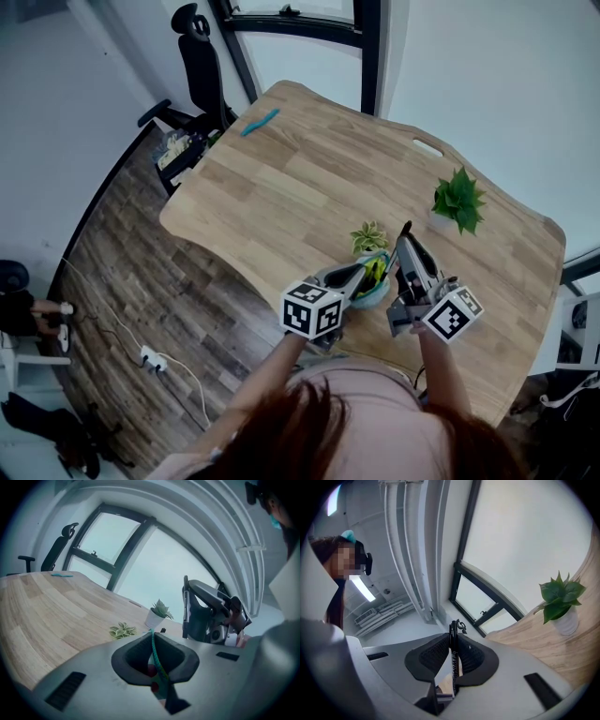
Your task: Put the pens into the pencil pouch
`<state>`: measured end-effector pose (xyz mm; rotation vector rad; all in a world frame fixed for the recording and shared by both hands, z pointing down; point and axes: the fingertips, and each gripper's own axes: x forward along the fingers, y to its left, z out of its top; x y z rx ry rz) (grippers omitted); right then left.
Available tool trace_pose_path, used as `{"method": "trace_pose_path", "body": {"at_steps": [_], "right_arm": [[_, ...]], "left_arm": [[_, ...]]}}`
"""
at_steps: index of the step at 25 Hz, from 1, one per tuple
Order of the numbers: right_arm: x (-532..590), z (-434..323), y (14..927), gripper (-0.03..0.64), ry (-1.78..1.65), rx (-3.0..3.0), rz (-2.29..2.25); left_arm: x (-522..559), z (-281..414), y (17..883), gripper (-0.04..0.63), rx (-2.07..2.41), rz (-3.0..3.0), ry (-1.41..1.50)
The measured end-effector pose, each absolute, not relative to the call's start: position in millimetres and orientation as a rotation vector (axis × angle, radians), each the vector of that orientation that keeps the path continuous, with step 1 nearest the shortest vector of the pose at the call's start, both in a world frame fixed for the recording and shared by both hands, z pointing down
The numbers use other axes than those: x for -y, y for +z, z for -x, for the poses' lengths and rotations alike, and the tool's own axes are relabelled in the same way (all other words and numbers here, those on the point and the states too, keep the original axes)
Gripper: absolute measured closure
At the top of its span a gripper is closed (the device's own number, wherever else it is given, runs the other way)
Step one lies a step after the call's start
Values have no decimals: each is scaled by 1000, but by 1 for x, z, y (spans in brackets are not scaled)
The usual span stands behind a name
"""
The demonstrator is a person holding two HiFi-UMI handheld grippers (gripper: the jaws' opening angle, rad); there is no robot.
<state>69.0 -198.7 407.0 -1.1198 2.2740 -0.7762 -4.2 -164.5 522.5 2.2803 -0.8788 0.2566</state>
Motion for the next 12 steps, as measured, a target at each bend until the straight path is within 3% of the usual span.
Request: {"method": "trace_pose_path", "body": {"at_steps": [12], "right_arm": [[188, -31, 451, 565, -682, -2526, 1162]], "left_arm": [[166, 7, 522, 581, 893, -2273, 249]]}}
